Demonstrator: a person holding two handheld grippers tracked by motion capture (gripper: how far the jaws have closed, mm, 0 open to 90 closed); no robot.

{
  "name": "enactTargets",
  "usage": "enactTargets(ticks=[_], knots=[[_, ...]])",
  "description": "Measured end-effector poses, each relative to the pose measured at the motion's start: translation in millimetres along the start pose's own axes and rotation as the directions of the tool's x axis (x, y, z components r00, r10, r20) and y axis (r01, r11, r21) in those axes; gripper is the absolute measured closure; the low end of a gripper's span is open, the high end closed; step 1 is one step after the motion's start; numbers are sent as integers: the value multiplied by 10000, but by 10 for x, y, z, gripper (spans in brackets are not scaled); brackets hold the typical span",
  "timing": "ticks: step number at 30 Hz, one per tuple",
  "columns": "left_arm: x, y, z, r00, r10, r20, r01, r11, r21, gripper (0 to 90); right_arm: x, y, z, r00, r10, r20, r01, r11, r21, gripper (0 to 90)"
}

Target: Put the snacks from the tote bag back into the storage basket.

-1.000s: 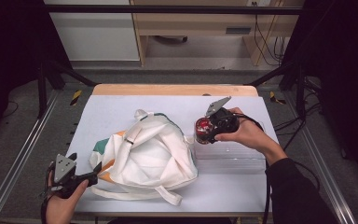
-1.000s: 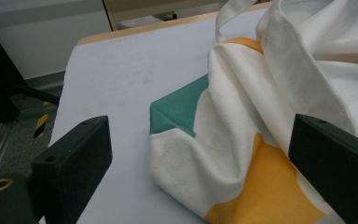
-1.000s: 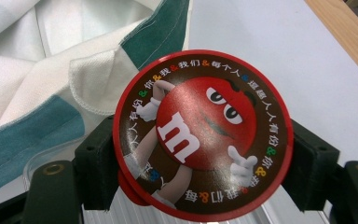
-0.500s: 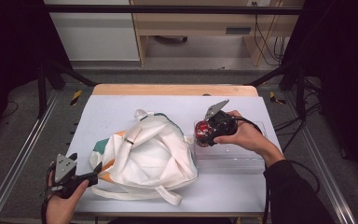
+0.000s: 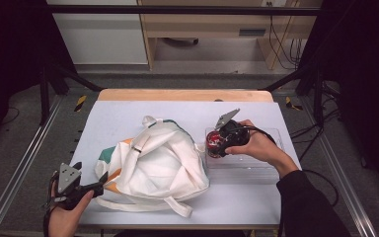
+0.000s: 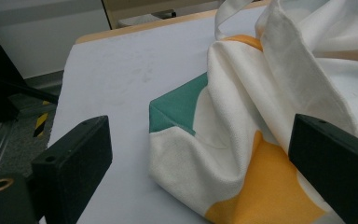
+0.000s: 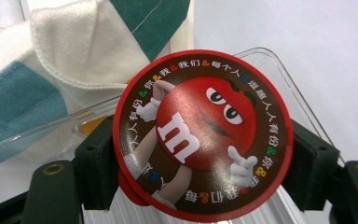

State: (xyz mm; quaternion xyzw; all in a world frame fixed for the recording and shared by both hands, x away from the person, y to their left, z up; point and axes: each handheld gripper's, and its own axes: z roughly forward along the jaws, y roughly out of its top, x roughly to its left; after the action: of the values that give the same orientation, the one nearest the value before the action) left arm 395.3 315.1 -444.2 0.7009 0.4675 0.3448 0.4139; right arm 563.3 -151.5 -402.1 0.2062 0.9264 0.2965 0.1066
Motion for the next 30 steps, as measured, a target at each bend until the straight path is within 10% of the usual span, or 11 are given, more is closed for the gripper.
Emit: enactTargets(ticks=[30], knots=[[-5,0,4,10000,68,27,-68,10000,30,61,-1,-72,153,9990,456,11,-456,9982,382,259]])
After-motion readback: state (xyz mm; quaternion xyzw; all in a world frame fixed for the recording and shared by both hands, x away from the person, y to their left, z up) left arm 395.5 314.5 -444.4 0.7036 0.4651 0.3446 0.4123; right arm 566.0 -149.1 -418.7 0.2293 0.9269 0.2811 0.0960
